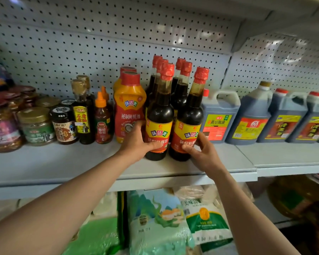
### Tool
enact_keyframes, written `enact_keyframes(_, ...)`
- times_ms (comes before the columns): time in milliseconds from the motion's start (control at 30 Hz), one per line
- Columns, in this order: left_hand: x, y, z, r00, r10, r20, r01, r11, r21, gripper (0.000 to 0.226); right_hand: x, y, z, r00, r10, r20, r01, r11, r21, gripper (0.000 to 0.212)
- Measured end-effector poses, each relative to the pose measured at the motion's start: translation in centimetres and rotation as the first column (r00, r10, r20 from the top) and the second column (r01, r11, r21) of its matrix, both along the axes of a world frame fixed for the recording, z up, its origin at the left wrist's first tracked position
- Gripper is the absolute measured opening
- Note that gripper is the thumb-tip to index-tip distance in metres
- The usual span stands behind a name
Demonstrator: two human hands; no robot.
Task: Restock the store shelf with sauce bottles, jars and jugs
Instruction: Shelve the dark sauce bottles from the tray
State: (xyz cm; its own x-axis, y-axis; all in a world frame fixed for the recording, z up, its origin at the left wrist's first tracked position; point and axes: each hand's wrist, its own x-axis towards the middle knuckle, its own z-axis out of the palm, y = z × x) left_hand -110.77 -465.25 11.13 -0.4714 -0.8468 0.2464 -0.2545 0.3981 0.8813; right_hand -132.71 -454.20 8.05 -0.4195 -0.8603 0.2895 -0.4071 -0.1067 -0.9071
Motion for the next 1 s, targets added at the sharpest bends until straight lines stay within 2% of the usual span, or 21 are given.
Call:
enact_keyframes(167, -0.8, 0.6, -0.2, 0.997, 0.075, -0.018, -0.075, 0.996, -0.048, 0.078, 0.4, -0.2, 0.2, 0.999, -0.029, 0.027, 0.029, 1.000, -0.010, 0.068)
enact_keyframes(300, -1.6, 0.3, -0.5, 0.992, 0.127, -0.025, -0.129, 0.989, -0.067, 0.078, 0.4, -0.8, 0.3, 1.000, -0.005, 0.031, 0.007, 0.999, -0.046, 0.085)
enact_keyframes(600, -3.4, -0.4, -1.6, 0.946, 0.324, -0.020, -0.324, 0.941, -0.092, 0.055, -0.2, -1.9, 0.0, 0.998, -0.060, -0.007, 0.060, 0.998, -0.020, 0.052)
enact_keyframes(800, -4.0, -0.7, -3.1, 0.906, 0.423, -0.023, -0.421, 0.890, -0.175, 0.053, -0.2, -3.3, -0.1, 0.996, -0.084, 0.009, 0.084, 0.996, -0.025, 0.056)
enact_keyframes(933, -4.3, -0.6, -3.3, 0.885, 0.457, -0.086, -0.465, 0.868, -0.174, 0.055, -0.2, -4.5, 0.2, 0.992, -0.112, -0.063, 0.110, 0.994, -0.026, 0.056)
enact_keyframes(1000, -4.4, -0.6, -3.8, 0.879, 0.460, -0.122, -0.475, 0.865, -0.161, 0.054, 0.1, -4.6, -0.2, 0.992, -0.126, 0.012, 0.126, 0.991, -0.041, 0.060)
